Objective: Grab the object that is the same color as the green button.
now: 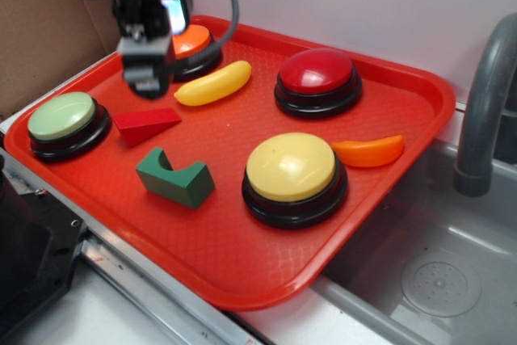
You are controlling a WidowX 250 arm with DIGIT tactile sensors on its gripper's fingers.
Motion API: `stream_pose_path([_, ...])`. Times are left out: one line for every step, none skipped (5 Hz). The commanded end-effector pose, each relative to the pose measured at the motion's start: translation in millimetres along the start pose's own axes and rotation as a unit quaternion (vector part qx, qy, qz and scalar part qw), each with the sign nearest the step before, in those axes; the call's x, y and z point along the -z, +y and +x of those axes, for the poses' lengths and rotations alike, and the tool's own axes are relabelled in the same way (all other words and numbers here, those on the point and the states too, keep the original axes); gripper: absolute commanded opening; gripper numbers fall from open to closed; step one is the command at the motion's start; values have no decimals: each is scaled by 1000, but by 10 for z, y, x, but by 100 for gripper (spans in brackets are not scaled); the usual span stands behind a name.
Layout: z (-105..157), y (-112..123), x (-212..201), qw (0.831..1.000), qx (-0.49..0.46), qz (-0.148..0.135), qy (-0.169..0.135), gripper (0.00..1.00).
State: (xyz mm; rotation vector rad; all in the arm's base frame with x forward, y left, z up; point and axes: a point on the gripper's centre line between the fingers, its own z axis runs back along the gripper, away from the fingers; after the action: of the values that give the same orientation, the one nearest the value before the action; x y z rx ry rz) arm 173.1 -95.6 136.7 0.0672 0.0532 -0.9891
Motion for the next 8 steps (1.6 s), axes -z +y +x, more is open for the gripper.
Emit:
stream_pose_path([-191, -208, 319, 967, 251, 30, 26, 100])
stream_pose_path([-254, -119, 552, 954, 294, 36, 36, 100])
stream_pose_path([-311, -122, 789, 961, 270, 29, 49, 100])
stream_pose_path([-324, -151, 973, 964, 256, 23, 61, 100])
stream_pose_path([-366, -172, 1115, 966, 248, 17, 77, 100])
stream_pose_path([-356, -162, 1172, 968, 239, 19, 77, 100])
stream_pose_path([-369, -191, 1223, 974, 217, 17, 59, 100])
stream_pose_path([-364, -211, 1249, 978, 205, 22, 40, 0])
